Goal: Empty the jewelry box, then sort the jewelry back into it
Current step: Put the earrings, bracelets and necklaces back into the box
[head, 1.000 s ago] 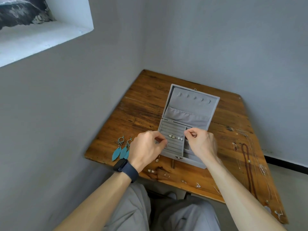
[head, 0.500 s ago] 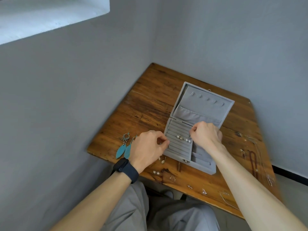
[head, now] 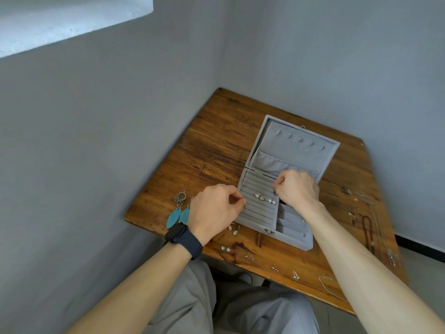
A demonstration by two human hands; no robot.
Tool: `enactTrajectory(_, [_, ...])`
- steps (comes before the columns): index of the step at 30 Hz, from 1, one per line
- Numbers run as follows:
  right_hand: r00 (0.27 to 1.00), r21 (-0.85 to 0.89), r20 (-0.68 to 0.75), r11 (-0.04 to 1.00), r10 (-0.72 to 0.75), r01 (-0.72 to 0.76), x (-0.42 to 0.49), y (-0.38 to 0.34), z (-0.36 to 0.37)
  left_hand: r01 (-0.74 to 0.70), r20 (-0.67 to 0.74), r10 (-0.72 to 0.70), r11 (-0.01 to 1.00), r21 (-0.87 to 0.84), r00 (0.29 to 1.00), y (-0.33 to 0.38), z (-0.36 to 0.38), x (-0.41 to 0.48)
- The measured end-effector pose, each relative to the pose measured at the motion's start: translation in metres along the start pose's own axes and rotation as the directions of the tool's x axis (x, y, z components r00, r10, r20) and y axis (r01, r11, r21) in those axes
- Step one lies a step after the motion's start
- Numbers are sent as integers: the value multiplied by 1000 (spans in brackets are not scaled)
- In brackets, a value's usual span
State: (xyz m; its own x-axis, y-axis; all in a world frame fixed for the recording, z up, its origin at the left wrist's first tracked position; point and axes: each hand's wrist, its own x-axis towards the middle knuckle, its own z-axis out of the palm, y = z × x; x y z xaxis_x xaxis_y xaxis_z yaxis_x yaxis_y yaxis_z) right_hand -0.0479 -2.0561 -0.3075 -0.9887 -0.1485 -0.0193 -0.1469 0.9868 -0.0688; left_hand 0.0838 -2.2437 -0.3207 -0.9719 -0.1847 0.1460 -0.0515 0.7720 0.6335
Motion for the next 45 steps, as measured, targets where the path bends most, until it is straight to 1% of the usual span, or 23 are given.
enactTrajectory(4, [999,180,-18,983,48,-44,-11,10,0,-17,9,17,999,41,1000,13,-1,10])
enactTrajectory(7, [988,282,-114,957,101,-65,-33,25,3,-33,38,30,995,98,999,23,0,25])
enactTrajectory(11, [960,292,-260,956,99,-20,-74,48,24,-61,101,45,985,162,994,43,7,46])
enactTrajectory(15, [934,273,-341,962,108,-12,-100,61,56,-81,141,46,964,253,989,55,22,64])
enactTrajectory(18, [917,302,-381,953,118,3,-108,63,70,-102,174,43,933,344,984,63,33,74])
enactTrajectory(22, [917,336,-379,942,126,9,-110,62,75,-124,198,38,890,439,979,70,46,85])
enactTrajectory(26, [919,342,-375,939,125,12,-111,61,77,-141,220,33,857,495,975,78,55,93])
enactTrajectory(30, [913,365,-389,931,125,27,-112,60,78,-170,240,33,801,574,970,87,62,101])
enactTrajectory(34, [906,400,-404,915,129,48,-112,59,81,-170,236,28,774,609,971,90,69,107])
enactTrajectory(37, [904,417,-403,908,141,45,-112,58,83,-158,225,19,769,620,974,88,72,110])
enactTrajectory(45, [908,427,-392,903,149,36,-113,59,85,-106,226,-38,801,589,973,88,73,118])
